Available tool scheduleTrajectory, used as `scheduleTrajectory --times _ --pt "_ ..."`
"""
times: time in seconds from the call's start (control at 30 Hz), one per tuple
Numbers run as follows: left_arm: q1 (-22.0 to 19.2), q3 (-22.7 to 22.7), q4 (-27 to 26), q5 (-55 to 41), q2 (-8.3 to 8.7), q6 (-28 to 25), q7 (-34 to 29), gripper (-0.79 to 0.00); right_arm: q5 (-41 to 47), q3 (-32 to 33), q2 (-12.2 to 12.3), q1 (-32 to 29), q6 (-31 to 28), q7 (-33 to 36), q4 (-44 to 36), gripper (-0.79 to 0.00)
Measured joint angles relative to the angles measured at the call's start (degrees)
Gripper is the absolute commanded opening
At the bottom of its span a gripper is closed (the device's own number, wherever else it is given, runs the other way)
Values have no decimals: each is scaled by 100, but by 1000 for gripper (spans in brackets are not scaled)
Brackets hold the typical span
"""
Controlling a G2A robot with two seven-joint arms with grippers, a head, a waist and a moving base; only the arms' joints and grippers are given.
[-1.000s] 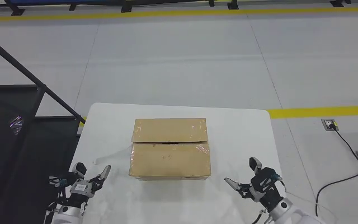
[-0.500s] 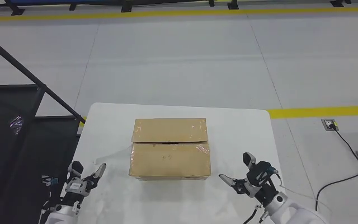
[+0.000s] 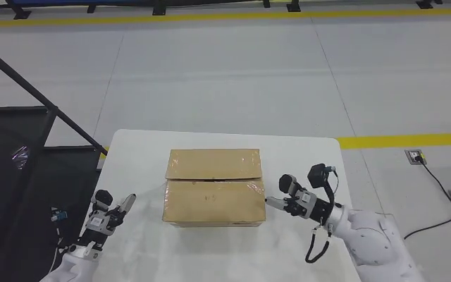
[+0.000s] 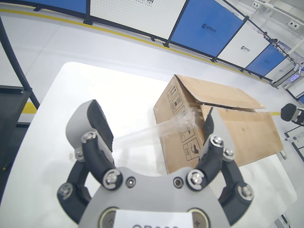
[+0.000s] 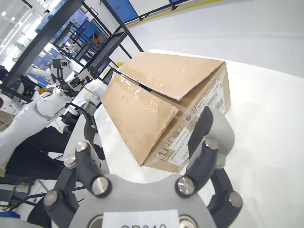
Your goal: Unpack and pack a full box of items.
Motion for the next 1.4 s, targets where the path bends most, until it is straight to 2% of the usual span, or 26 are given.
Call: scheduleTrajectory --times 0.13,0.33,0.53,0.77,0.9,1.1,1.23,1.4 --pt "0 -22 25 -24 -2 -29 13 0 1022 -157 12 521 -137 721 683 0" --pt "-43 25 93 -28 -10 -20 2 0 1891 -488 -1 1049 -152 1420 1360 0" --pt "-66 118 120 26 -22 9 15 0 2139 -884 -55 1456 -105 1642 1795 0" --pt "-50 174 127 78 -33 12 51 0 2709 -1068 -73 1663 -445 1889 2012 0" --pt "-31 206 95 107 -41 29 75 0 3217 -993 -17 1578 -745 2277 1857 0" --pt "18 262 -60 141 -53 19 130 0 3430 -996 216 1161 -635 2455 869 0" --pt "112 260 -234 176 -46 -204 86 0 3158 -1144 497 759 -620 2471 38 0" --pt "263 266 -426 538 -20 -578 1 0 2722 -1395 865 434 -754 2338 -479 0"
